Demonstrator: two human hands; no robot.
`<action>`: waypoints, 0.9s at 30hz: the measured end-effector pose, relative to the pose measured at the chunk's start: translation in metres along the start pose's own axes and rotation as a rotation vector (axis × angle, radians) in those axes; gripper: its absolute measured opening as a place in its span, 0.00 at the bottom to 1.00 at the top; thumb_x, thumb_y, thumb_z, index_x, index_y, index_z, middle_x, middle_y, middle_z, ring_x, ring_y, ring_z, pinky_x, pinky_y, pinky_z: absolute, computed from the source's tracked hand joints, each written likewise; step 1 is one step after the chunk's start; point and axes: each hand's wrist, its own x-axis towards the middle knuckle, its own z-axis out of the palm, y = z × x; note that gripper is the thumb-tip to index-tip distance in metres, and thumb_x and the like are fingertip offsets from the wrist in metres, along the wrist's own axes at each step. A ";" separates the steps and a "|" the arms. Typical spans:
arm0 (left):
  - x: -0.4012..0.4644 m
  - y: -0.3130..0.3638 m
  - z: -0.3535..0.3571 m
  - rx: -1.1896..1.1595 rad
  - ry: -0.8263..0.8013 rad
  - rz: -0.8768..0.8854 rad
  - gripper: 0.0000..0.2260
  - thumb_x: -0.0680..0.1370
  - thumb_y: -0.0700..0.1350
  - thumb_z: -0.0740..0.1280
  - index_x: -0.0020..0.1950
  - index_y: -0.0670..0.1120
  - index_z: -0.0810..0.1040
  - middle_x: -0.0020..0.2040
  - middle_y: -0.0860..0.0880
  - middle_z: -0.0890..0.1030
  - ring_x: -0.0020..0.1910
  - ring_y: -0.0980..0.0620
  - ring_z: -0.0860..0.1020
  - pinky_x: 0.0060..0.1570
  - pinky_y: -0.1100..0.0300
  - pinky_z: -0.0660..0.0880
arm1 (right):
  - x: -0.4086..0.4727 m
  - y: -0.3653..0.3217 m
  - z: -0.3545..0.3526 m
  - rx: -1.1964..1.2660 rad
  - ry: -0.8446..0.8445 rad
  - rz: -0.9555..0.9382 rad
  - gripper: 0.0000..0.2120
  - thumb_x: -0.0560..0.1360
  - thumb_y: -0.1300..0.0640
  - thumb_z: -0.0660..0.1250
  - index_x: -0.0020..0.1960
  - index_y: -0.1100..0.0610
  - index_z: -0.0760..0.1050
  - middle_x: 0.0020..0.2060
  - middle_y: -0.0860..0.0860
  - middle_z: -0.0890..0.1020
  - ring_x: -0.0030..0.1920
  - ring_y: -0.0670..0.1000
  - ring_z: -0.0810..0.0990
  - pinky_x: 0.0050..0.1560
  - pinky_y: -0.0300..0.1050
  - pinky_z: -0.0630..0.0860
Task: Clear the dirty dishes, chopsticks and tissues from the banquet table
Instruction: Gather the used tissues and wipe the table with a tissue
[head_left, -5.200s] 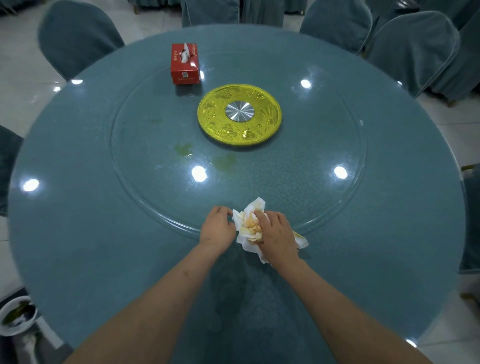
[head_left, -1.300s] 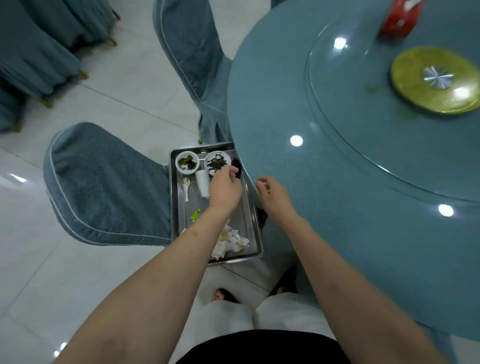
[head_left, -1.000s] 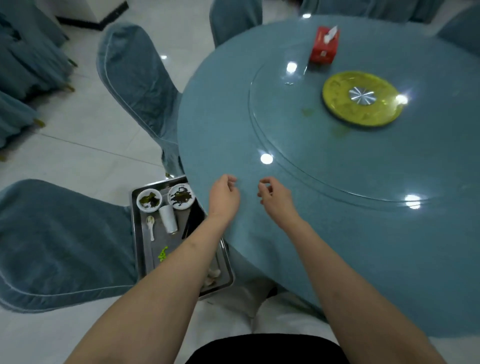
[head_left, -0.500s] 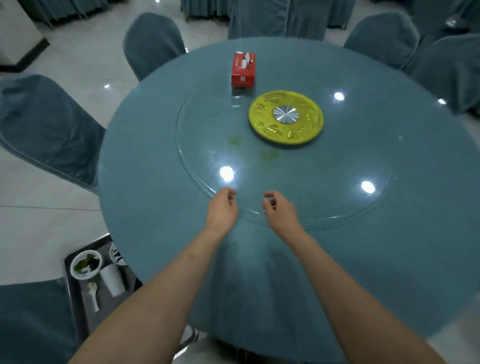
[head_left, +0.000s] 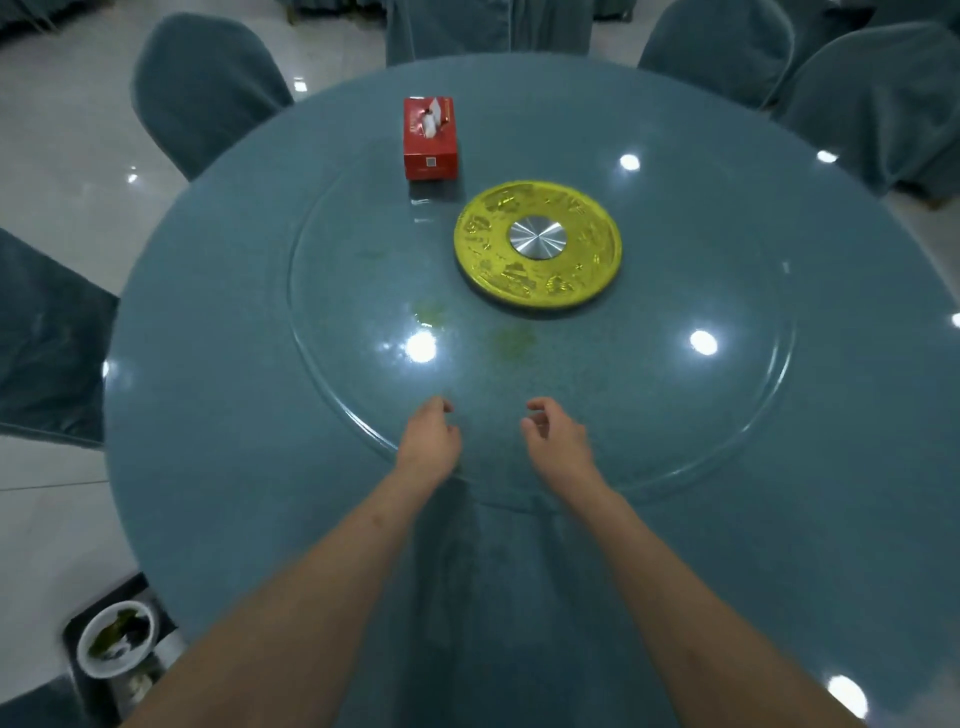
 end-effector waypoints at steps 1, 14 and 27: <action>0.002 -0.003 0.002 0.053 -0.002 0.008 0.17 0.80 0.38 0.60 0.68 0.43 0.74 0.65 0.41 0.78 0.63 0.40 0.76 0.61 0.51 0.72 | 0.003 0.001 0.001 0.011 0.007 0.004 0.14 0.82 0.58 0.65 0.66 0.58 0.76 0.52 0.52 0.81 0.49 0.49 0.78 0.51 0.38 0.69; -0.002 0.009 0.012 0.384 0.006 0.100 0.14 0.81 0.38 0.59 0.65 0.46 0.75 0.52 0.45 0.84 0.52 0.42 0.82 0.47 0.53 0.72 | 0.012 0.009 -0.012 0.049 0.075 0.080 0.13 0.81 0.58 0.65 0.65 0.57 0.77 0.48 0.50 0.80 0.50 0.51 0.79 0.57 0.45 0.74; 0.016 -0.001 -0.031 0.047 0.053 0.030 0.17 0.80 0.38 0.56 0.64 0.49 0.75 0.60 0.49 0.82 0.53 0.42 0.80 0.49 0.50 0.79 | 0.015 -0.005 -0.011 0.107 0.036 0.065 0.12 0.83 0.56 0.63 0.66 0.52 0.75 0.51 0.47 0.80 0.52 0.48 0.79 0.55 0.43 0.75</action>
